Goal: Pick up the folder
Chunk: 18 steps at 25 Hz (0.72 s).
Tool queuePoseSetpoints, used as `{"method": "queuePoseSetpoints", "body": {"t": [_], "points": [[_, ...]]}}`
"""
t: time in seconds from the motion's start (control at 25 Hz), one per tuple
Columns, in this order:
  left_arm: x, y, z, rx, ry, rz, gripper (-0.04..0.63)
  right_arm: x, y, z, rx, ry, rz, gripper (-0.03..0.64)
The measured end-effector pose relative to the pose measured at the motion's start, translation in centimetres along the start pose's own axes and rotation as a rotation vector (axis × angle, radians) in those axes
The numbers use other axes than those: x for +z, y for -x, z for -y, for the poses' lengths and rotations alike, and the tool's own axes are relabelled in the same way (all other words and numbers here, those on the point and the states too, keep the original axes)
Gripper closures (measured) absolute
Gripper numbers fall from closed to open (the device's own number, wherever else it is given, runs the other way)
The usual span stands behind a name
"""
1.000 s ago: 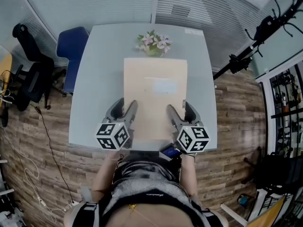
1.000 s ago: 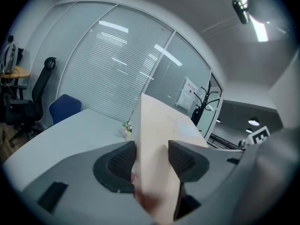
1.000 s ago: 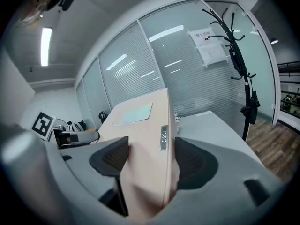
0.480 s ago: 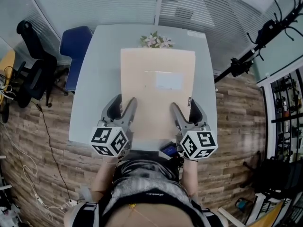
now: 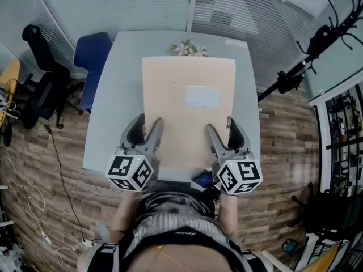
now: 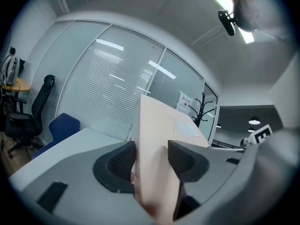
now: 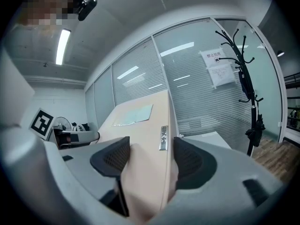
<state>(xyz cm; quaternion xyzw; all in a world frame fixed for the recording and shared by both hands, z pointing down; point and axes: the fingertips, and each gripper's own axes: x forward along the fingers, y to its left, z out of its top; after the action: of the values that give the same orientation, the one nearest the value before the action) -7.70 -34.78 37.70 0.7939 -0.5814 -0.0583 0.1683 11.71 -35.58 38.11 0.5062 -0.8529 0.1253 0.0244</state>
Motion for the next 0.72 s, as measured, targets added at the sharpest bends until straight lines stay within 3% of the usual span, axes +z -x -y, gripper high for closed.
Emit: {"method": "queuePoseSetpoints", "body": {"t": [0.72], "points": [[0.37, 0.31, -0.11, -0.003, 0.0, 0.01, 0.388, 0.35, 0.26, -0.47, -0.005, 0.012, 0.008, 0.331]]}}
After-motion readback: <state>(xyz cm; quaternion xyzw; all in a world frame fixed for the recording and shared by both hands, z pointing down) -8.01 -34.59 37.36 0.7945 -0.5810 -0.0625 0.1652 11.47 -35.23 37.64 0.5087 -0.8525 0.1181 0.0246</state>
